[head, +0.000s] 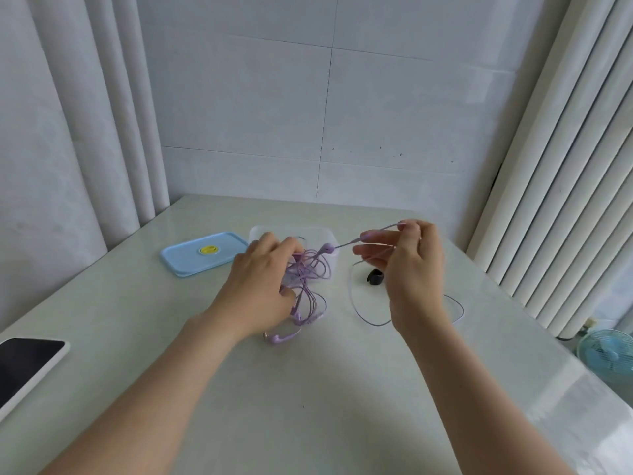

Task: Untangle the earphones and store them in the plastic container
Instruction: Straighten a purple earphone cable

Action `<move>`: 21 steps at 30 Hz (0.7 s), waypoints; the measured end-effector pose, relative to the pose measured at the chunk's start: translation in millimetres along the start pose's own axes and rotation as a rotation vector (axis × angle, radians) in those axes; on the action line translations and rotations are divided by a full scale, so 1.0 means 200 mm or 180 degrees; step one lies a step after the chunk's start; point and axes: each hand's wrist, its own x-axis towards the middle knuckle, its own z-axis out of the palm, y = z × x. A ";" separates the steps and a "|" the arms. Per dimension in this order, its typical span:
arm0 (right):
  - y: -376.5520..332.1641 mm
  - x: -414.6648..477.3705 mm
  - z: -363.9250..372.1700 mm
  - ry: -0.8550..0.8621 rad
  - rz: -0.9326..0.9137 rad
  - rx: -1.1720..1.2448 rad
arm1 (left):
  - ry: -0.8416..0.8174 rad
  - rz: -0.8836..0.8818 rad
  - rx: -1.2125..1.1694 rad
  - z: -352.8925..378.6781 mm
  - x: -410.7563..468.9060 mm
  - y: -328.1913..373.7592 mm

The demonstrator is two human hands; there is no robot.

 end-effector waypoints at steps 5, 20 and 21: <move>-0.06 0.01 -0.03 0.0349 0.0791 0.1133 | 0.0230 -0.0912 0.1116 -0.02 0.00 -0.05; 0.00 0.01 -0.03 0.0336 -0.0545 -0.0716 | -0.0697 0.0107 0.0035 -0.04 -0.02 0.04; 0.00 0.01 -0.04 0.0258 -0.0473 -0.0883 | -0.0685 0.0083 0.0014 -0.04 -0.01 0.04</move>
